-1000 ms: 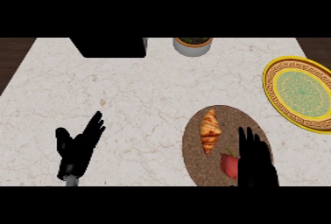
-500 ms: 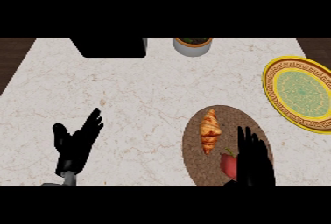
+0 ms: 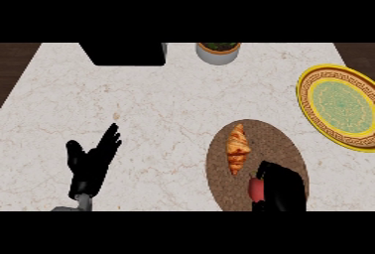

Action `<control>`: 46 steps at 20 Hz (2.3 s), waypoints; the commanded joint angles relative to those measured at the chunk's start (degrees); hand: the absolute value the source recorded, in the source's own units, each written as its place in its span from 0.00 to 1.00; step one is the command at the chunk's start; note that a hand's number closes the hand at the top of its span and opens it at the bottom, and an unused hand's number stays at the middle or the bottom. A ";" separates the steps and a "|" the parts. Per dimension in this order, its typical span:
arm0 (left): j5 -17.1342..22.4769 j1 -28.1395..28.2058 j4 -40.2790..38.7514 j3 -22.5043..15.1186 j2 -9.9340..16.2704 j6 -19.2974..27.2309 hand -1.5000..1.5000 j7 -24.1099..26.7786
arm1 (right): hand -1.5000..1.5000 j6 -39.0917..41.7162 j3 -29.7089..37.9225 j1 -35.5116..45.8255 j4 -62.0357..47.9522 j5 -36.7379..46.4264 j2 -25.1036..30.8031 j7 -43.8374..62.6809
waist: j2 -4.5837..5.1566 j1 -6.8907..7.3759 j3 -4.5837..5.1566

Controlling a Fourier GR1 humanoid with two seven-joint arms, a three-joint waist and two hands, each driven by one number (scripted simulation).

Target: Pick the bell pepper from the placemat and place it in the plate

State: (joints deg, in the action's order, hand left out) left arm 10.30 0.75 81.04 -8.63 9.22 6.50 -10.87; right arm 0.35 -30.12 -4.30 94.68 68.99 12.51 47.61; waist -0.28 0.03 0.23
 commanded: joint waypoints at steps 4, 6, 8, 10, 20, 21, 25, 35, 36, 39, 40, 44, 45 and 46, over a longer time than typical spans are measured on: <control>-0.47 0.82 -0.57 2.02 0.44 -1.50 0.50 0.55 | 1.00 -3.79 -0.52 1.16 0.47 7.10 0.89 -1.51 | 0.24 -0.05 -0.23; 0.16 1.02 -0.34 1.82 0.19 -2.31 0.50 1.01 | 1.00 -8.07 -2.36 1.12 2.52 6.59 -0.87 -3.64 | 0.24 0.00 -0.23; -0.76 -0.01 -1.47 1.07 -0.76 -1.30 0.50 0.37 | 1.00 -9.96 -2.26 4.27 0.45 2.47 -3.64 -7.55 | 0.35 0.21 -0.25; -0.09 -1.50 -0.09 1.52 -0.85 -0.95 0.50 -1.63 | 1.00 -12.23 -3.99 2.78 2.32 -1.17 -4.98 -11.11 | 0.30 0.09 -0.27; -0.53 -0.26 0.65 2.37 0.00 -1.76 0.50 -1.50 | 1.00 -28.55 1.13 3.11 9.40 2.68 -8.80 -11.57 | 0.20 -0.18 -0.25; -2.21 -0.44 2.43 0.84 -1.58 0.59 0.50 -2.47 | 1.00 -27.01 4.30 4.20 12.01 -1.94 -7.06 -12.89 | 0.20 -0.14 -0.27; -0.98 -0.34 0.80 2.25 -0.73 -1.35 0.50 -1.80 | 1.00 -30.35 13.69 2.80 14.30 -10.84 -2.74 -15.94 | 0.29 -0.28 -0.29; -1.60 3.65 5.79 1.36 -0.03 -2.33 0.50 -3.04 | 1.00 -39.27 33.23 9.41 -3.60 -38.41 4.30 -36.00 | 0.37 0.73 -0.37; -1.66 -1.08 -1.08 2.78 -0.67 -2.94 0.50 -0.30 | 1.00 -37.94 35.64 12.52 -6.58 -40.06 6.35 -37.35 | 0.56 0.35 -0.33; -2.31 0.75 2.60 1.62 -1.66 -1.56 0.50 -2.26 | 1.00 -41.91 39.62 14.12 -14.41 -41.12 6.61 -43.49 | 0.46 0.64 -0.34; -1.03 -0.76 0.93 3.09 -0.77 -3.11 0.50 -1.91 | 1.00 -42.47 41.40 17.44 -18.37 -42.51 6.91 -44.69 | 0.56 0.77 -0.34; -2.92 -3.79 -1.56 2.64 -3.32 -0.35 0.50 -1.71 | 1.00 -41.10 46.96 23.24 -31.93 -50.74 9.91 -58.04 | 0.70 0.75 -0.38; -2.95 -2.31 -0.10 2.12 -2.52 -1.10 0.50 -2.21 | 1.00 -37.97 49.41 26.37 -35.54 -51.35 14.34 -57.11 | 0.80 1.27 -0.41; -2.09 -0.71 3.37 2.41 -0.57 -2.58 0.50 -4.36 | 1.00 -41.05 49.31 26.31 -40.96 -52.07 10.63 -63.42 | 0.73 1.58 -0.43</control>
State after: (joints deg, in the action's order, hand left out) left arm 7.99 -0.20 82.04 -6.37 7.53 4.61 -13.07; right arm -39.93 14.54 17.00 67.08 21.67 22.16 -5.29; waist 0.34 1.01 -0.12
